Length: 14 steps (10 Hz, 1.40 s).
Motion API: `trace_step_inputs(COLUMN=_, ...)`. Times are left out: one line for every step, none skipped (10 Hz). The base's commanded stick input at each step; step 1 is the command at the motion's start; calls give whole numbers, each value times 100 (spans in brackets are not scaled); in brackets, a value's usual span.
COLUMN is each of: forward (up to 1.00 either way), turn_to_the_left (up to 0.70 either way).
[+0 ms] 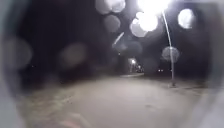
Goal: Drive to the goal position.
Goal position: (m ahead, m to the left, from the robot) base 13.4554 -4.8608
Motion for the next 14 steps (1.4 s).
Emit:
trace_step_inputs(forward=100, turn_to_the_left=0)
trace_step_inputs(forward=100, turn_to_the_left=0)
trace_step_inputs(forward=100, turn_to_the_left=0)
trace_step_inputs(forward=100, turn_to_the_left=0)
trace_step_inputs(forward=100, turn_to_the_left=0)
trace_step_inputs(forward=100, turn_to_the_left=0)
trace_step_inputs(forward=100, turn_to_the_left=-1)
trace_step_inputs(forward=100, turn_to_the_left=-12)
trace_step_inputs(forward=100, turn_to_the_left=-23)
trace_step_inputs(forward=100, turn_to_the_left=-33)
trace_step_inputs(forward=100, turn_to_the_left=-33)
trace_step_inputs(forward=100, turn_to_the_left=-14)
trace_step_inputs(forward=100, turn_to_the_left=0)
trace_step_inputs(forward=100, turn_to_the_left=0)
